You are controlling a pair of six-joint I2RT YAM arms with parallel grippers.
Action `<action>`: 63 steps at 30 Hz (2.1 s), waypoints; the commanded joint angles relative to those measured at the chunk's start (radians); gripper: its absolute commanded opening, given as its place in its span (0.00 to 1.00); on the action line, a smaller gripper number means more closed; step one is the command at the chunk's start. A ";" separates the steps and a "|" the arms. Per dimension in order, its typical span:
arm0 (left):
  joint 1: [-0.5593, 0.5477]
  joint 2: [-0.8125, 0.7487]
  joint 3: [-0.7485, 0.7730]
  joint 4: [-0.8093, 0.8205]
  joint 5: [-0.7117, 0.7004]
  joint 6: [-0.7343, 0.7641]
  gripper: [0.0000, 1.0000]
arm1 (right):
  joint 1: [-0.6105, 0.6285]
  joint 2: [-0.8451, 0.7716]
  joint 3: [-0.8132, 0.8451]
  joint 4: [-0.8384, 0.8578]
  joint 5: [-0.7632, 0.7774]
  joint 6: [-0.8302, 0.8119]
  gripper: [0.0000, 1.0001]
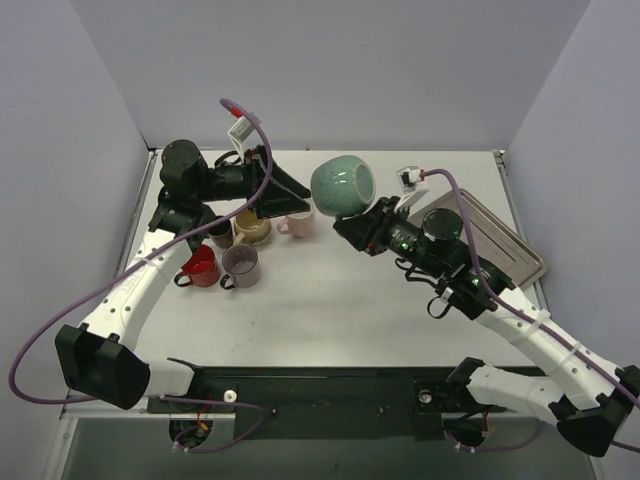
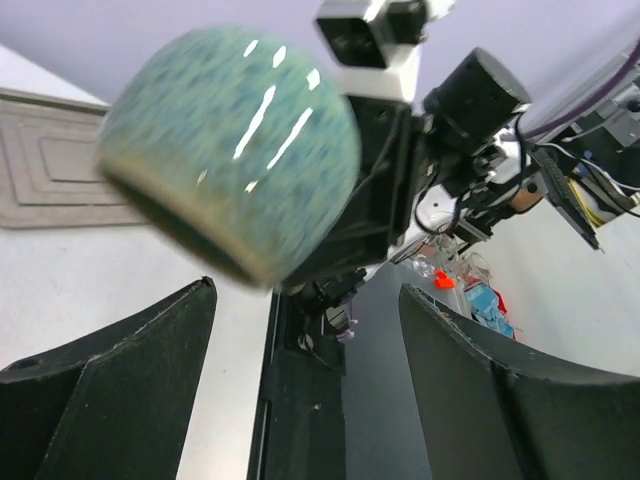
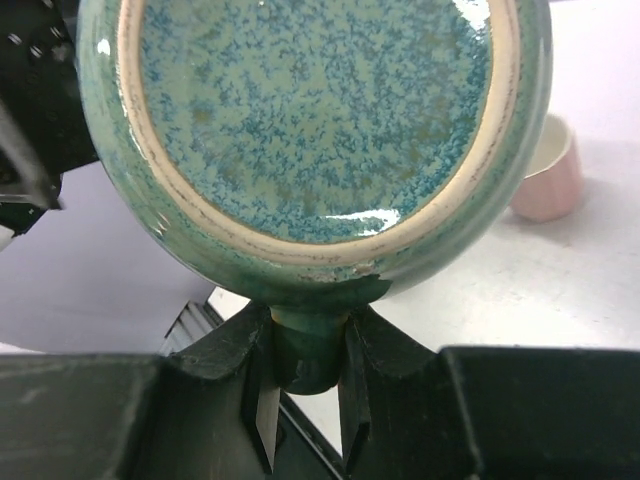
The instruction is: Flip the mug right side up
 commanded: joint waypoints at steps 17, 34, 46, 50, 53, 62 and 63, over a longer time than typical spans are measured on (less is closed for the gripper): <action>-0.044 -0.019 0.108 -0.425 -0.275 0.275 0.00 | 0.062 0.106 0.174 -0.050 0.238 -0.049 0.80; -0.343 0.371 0.194 -1.085 -1.042 0.860 0.00 | -0.067 -0.029 0.064 -0.557 0.770 -0.173 0.94; -0.343 0.500 0.076 -0.899 -0.984 0.883 0.00 | -0.082 -0.064 0.024 -0.561 0.792 -0.189 0.94; -0.343 0.513 0.079 -0.910 -0.955 0.893 0.11 | -0.097 -0.086 0.018 -0.569 0.789 -0.193 0.95; -0.345 0.492 0.096 -0.937 -0.956 0.903 0.39 | -0.106 -0.094 0.018 -0.578 0.789 -0.201 0.95; -0.340 0.154 0.053 -0.929 -1.021 1.060 0.75 | -0.162 -0.107 -0.118 -0.508 0.793 -0.293 0.97; -0.333 0.115 0.030 -0.900 -1.042 1.067 0.75 | -0.166 -0.114 -0.140 -0.488 0.798 -0.316 0.97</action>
